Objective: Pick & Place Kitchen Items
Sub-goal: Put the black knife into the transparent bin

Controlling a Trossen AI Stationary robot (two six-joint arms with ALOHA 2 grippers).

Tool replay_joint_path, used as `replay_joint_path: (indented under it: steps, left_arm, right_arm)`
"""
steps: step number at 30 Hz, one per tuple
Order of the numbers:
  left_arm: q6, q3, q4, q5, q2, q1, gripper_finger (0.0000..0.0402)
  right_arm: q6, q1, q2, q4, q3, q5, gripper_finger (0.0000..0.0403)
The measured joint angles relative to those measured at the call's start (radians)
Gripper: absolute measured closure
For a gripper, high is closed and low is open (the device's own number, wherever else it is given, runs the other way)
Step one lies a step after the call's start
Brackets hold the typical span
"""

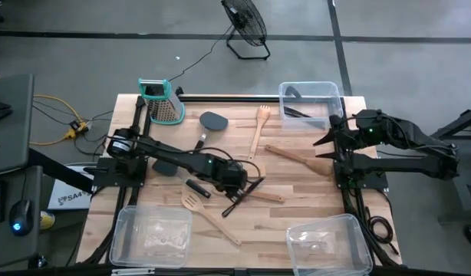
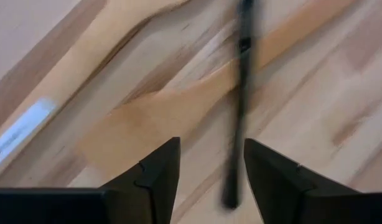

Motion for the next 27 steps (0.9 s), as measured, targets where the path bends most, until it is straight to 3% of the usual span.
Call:
replay_joint_path:
  steps: [7,15,27]
  left_arm:
    - [-0.093,0.020,0.008,-0.002,0.033,0.000,0.0229]
    - [-0.095,0.017,-0.005,-0.009,0.033,0.000,0.0229]
    - [0.020,0.016,0.112,0.007,0.086,-0.041,0.0229]
  right_arm:
    - [-0.001,0.000,0.000,-0.033,0.000,0.026,0.0227]
    - [0.001,0.000,0.000,-0.037,0.000,0.023,0.0227]
    - [0.008,0.000,0.001,-0.039,0.000,0.021,0.0227]
